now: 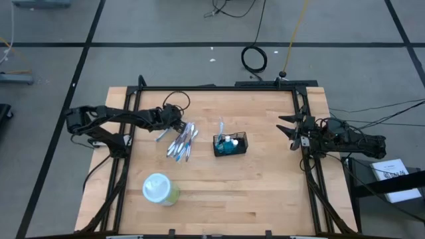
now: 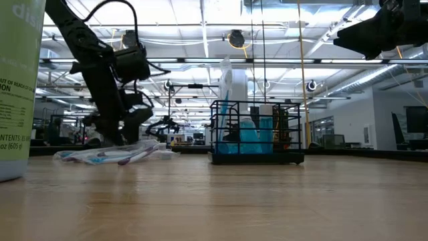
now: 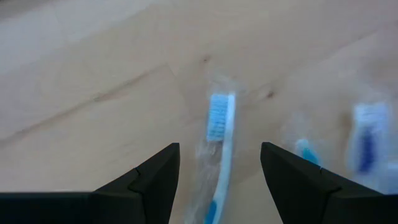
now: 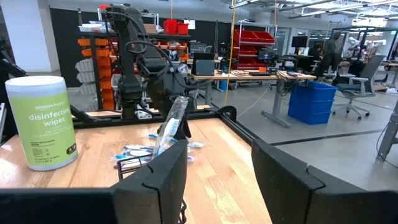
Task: Pick & Place toothbrushing station
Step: Put the blue toothbrush into the black mesh organizer
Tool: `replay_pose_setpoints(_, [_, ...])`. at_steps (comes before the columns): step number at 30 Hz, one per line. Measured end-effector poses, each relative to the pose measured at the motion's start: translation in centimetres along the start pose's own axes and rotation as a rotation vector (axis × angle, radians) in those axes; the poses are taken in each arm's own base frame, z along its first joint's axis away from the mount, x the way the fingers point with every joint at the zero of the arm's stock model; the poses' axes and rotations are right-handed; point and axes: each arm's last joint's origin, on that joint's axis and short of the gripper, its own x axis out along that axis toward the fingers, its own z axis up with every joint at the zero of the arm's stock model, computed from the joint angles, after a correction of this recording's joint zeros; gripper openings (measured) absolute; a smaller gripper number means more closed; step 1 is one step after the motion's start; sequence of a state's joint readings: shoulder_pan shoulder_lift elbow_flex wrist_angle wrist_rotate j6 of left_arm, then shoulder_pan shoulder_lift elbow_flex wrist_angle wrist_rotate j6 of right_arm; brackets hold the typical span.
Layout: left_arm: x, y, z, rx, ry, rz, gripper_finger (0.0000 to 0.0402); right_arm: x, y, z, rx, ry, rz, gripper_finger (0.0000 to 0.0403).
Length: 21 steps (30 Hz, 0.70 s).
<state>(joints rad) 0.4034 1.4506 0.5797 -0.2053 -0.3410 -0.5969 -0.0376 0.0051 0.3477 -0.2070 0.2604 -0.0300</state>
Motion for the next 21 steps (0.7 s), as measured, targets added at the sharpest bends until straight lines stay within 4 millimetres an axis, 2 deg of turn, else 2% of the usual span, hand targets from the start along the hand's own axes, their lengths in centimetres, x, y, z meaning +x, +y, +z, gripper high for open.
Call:
replay_pose_setpoints(7, [1.8, -0.2, -0.8, -0.01, 0.055, 0.044, 0.0232, 0.0, 0.0, 0.0, 0.0, 0.0, 0.0, 0.0171])
replay_pose_setpoints(13, [2.2, -0.4, -0.8, -0.007, 0.044, 0.028, 0.0224, 0.0, 0.0, 0.0, 0.0, 0.0, 0.0, 0.0171])
replay_pose_setpoints(16, [2.2, -0.5, -0.8, 0.002, 0.053, 0.012, 0.0189, 0.0, 0.0, 0.0, 0.0, -0.001, 0.0, 0.0171])
replay_pose_setpoints(21, [2.2, -0.5, -0.8, -0.007, 0.056, 0.008, 0.01, 0.0, 0.0, 0.0, 0.0, 0.0, 0.0, 0.0171])
